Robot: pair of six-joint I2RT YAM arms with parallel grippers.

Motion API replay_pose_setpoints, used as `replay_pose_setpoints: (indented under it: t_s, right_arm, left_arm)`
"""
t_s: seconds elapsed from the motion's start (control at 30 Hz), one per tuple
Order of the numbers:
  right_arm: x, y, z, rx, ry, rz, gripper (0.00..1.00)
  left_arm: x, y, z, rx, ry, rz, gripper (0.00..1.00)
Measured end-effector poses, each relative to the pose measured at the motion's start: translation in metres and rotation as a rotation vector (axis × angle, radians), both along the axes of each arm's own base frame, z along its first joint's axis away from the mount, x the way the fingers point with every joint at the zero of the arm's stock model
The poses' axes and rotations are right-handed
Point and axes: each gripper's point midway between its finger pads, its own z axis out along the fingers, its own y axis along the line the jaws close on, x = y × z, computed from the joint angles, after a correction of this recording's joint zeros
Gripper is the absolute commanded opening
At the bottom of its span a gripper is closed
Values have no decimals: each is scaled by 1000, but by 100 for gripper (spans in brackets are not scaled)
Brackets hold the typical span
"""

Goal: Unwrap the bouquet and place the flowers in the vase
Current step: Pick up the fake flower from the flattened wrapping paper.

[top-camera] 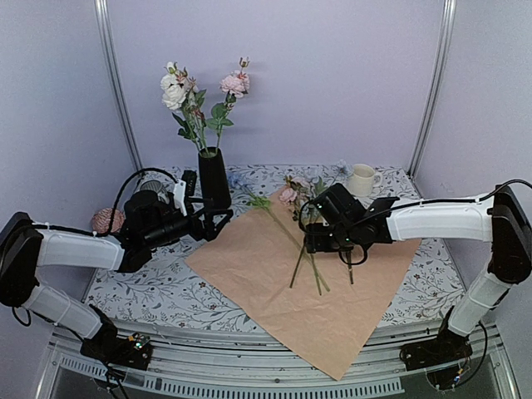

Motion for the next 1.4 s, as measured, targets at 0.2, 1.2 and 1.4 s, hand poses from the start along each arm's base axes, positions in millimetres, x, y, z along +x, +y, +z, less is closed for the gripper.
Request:
replay_pose_setpoints:
  t_s: [0.2,1.2,1.4]
  right_arm:
    - [-4,-4,-7,-38,46,-9,67]
    - [3,-20,-31,-112,135,-71,55]
    - [19,-15,-25,-94,136,-79,51]
  left_arm:
    - [-1,-1,0,2,-2,-3,96]
    - [-2,-2,0,6,-4,-6,97]
    - [-3,-3,-1,7,-4,-9,96]
